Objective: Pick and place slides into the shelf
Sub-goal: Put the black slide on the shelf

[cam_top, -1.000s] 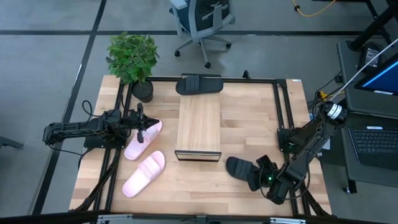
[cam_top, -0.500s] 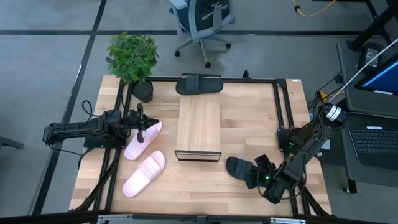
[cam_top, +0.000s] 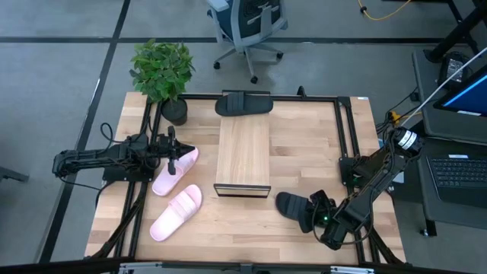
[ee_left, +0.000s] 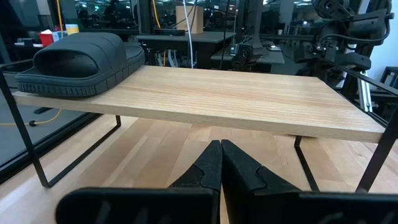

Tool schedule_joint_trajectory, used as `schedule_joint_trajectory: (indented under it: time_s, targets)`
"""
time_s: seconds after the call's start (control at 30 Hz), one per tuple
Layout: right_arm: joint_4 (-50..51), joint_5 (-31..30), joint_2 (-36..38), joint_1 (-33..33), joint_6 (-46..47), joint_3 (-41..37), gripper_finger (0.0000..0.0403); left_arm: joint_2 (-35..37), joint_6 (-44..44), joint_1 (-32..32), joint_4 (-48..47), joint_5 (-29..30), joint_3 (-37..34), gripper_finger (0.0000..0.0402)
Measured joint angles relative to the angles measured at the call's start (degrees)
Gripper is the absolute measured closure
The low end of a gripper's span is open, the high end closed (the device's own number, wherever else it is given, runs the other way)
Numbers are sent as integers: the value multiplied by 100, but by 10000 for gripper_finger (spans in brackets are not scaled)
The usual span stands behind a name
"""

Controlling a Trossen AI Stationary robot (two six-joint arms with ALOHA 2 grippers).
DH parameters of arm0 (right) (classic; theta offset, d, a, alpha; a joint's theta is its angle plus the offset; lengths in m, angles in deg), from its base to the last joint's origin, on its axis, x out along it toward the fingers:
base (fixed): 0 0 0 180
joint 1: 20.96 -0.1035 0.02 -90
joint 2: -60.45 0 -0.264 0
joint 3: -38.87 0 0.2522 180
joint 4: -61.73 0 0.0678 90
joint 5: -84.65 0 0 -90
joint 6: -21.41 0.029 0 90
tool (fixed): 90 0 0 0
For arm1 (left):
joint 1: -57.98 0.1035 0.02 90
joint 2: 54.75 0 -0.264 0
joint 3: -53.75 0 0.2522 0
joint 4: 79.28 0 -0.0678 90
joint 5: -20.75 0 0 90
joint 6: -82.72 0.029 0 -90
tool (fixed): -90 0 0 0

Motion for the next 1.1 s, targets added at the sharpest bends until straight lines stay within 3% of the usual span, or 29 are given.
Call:
schedule_joint_trajectory:
  time_s: [0.17, 0.4, 0.57, 1.1]
  targets:
    - [-11, -30, 2, 0, -35, 6, 390, 2, -2, 1, 2, 0, 0, 401]
    - [-22, -795, 20, 1, 36, 0, 396, 0, -2, 1, 0, -1, 0, 401]
    - [-164, -906, 160, -8, 68, -4, 396, 2, -2, -1, 0, 1, 0, 401]
    - [-1568, -1020, 177, -50, -1537, -2, 397, 2, -7, -1, 0, -25, 0, 401]
